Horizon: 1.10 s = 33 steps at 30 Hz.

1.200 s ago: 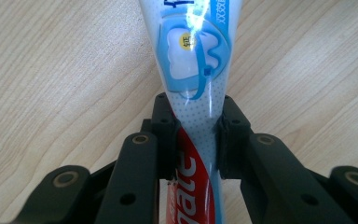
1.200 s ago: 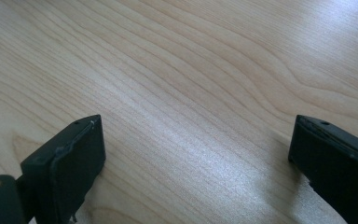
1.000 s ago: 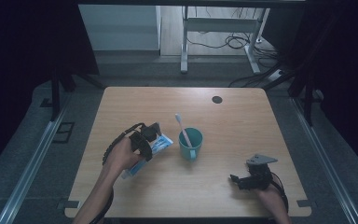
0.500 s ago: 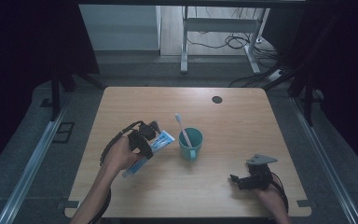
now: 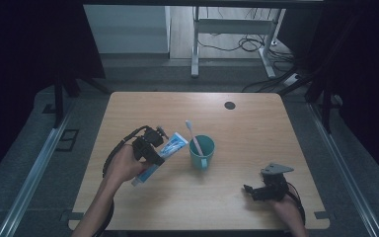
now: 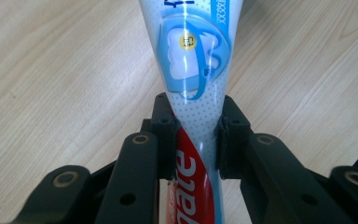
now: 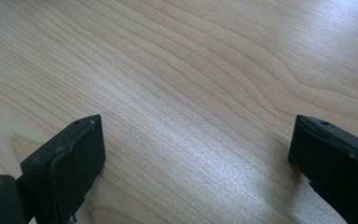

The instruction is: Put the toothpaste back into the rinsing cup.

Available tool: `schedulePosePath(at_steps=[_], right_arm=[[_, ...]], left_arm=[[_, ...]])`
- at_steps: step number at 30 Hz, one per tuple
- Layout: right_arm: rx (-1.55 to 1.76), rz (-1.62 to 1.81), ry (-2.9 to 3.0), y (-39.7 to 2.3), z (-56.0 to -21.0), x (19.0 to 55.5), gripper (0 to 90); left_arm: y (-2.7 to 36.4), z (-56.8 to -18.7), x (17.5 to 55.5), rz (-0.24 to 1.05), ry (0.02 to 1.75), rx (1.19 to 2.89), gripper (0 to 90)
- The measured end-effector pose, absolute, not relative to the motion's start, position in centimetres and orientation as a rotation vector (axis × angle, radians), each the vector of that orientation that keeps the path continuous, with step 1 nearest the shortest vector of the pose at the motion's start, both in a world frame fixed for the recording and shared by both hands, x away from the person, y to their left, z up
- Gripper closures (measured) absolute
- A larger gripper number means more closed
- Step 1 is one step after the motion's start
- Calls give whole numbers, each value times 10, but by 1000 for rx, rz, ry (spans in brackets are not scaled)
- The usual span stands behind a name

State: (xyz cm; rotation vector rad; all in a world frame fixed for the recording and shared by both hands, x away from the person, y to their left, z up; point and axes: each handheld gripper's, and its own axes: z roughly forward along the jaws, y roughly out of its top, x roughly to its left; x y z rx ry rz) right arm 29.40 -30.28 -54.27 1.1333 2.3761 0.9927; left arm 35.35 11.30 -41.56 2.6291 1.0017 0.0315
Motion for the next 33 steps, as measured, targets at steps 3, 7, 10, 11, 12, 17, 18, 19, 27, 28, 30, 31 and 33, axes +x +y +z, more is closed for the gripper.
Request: schedulePosePath(at_steps=[3, 7, 10, 11, 12, 17, 18, 19, 27, 28, 30, 31, 33], right_arm=[[1134, 992, 2376, -303, -543, 294, 34], [1134, 992, 2376, -303, -543, 294, 34], [1133, 992, 2375, -303, -543, 294, 34], [1132, 991, 2375, -303, -543, 294, 34], [1132, 994, 2376, -303, -543, 294, 34], [1133, 991, 2374, -303, -543, 294, 34], [1135, 992, 2375, -303, -543, 294, 34], [1133, 991, 2374, -303, -543, 294, 34], [1132, 993, 2375, -303, -543, 294, 34], [1135, 992, 2375, -303, -543, 294, 34], [1133, 991, 2373, -303, -543, 294, 34], [1132, 993, 2375, -303, -543, 294, 34], [1134, 992, 2374, -303, -543, 294, 34]], left_arm=[[114, -412, 350, 54, 986, 2596, 728], [116, -409, 348, 82, 966, 2559, 729], [117, -406, 346, 103, 950, 2530, 729], [118, -406, 346, 109, 946, 2522, 729], [118, -405, 346, 111, 947, 2506, 729], [120, -404, 344, 132, 928, 2461, 729], [120, -403, 344, 137, 926, 2451, 729], [121, -403, 343, 144, 921, 2444, 729], [119, -402, 342, 175, 888, 2378, 729], [119, -402, 342, 183, 885, 2368, 729], [118, -402, 342, 185, 879, 2351, 729], [117, -401, 341, 192, 873, 2342, 729], [116, -401, 341, 196, 861, 2322, 729]])
